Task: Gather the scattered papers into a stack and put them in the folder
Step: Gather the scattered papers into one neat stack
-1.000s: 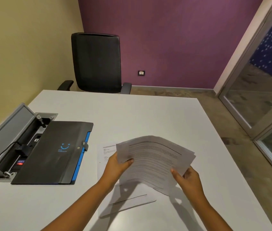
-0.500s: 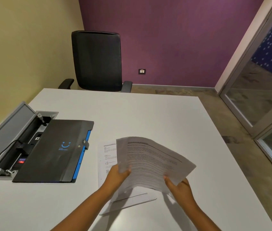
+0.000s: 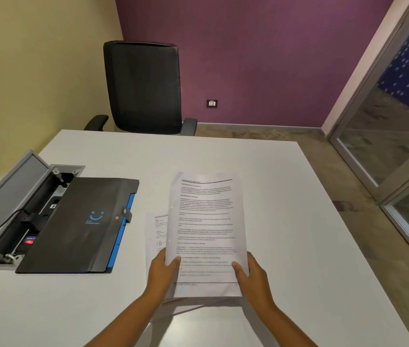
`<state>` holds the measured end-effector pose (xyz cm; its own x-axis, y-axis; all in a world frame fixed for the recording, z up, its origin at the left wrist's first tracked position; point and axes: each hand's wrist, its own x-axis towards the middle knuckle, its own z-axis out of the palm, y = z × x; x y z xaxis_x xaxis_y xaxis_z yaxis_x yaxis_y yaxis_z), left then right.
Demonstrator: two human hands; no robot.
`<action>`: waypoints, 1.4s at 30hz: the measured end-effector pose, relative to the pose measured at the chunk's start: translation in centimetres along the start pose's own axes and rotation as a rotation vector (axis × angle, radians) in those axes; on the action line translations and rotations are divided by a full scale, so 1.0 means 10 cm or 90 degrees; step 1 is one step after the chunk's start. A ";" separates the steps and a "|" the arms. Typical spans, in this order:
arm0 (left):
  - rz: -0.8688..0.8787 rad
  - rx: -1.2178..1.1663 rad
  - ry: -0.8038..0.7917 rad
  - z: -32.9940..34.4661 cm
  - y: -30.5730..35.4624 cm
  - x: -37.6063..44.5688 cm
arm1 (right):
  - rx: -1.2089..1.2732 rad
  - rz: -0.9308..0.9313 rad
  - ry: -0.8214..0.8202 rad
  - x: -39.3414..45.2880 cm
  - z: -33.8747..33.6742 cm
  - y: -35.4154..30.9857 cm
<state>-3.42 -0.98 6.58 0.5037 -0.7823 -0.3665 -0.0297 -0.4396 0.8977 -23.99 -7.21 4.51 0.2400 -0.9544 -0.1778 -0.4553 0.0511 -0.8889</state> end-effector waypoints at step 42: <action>0.025 -0.063 -0.309 -0.66 0.32 0.11 | 0.397 0.186 -0.361 0.29 -0.14 -0.14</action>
<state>2.77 -0.33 10.71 0.0433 -0.9228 -0.3829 0.0531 -0.3806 0.9232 -23.85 -10.46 5.87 0.6511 -0.5973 -0.4684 -0.0549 0.5784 -0.8139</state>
